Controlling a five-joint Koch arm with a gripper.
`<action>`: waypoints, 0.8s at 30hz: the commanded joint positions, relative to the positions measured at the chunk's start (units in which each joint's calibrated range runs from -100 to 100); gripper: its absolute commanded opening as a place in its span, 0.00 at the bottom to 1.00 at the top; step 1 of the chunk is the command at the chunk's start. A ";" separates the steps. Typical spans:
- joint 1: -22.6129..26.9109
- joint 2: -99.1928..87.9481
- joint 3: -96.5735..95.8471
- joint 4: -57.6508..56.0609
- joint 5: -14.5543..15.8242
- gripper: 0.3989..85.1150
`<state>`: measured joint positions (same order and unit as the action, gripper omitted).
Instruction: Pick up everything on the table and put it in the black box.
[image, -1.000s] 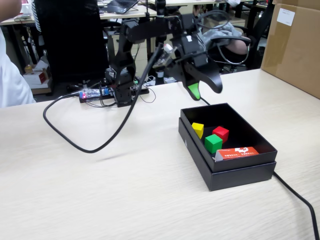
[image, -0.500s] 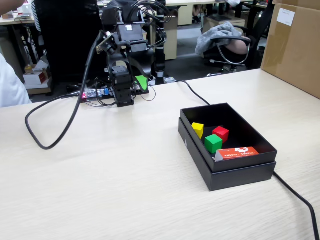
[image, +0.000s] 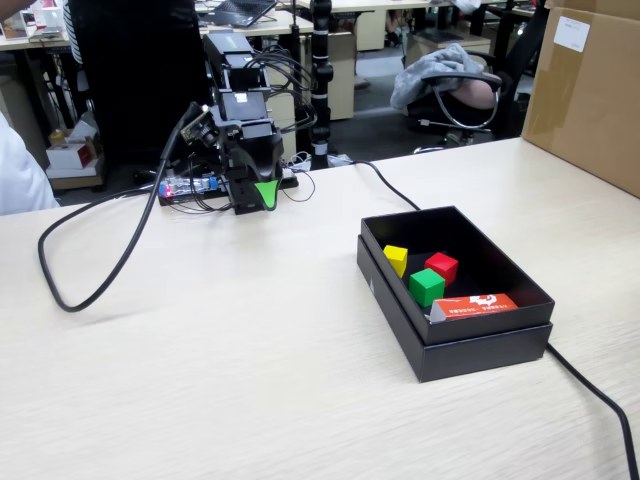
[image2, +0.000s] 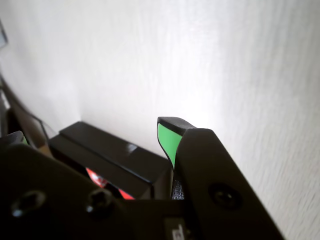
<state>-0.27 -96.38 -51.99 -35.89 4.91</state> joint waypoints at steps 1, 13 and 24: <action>-0.49 -2.82 -0.24 3.36 -0.10 0.61; -1.61 -3.62 -20.00 18.65 -1.32 0.61; -2.05 -3.62 -38.50 38.61 -5.18 0.61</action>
<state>-2.32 -99.09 -89.23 -4.14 0.76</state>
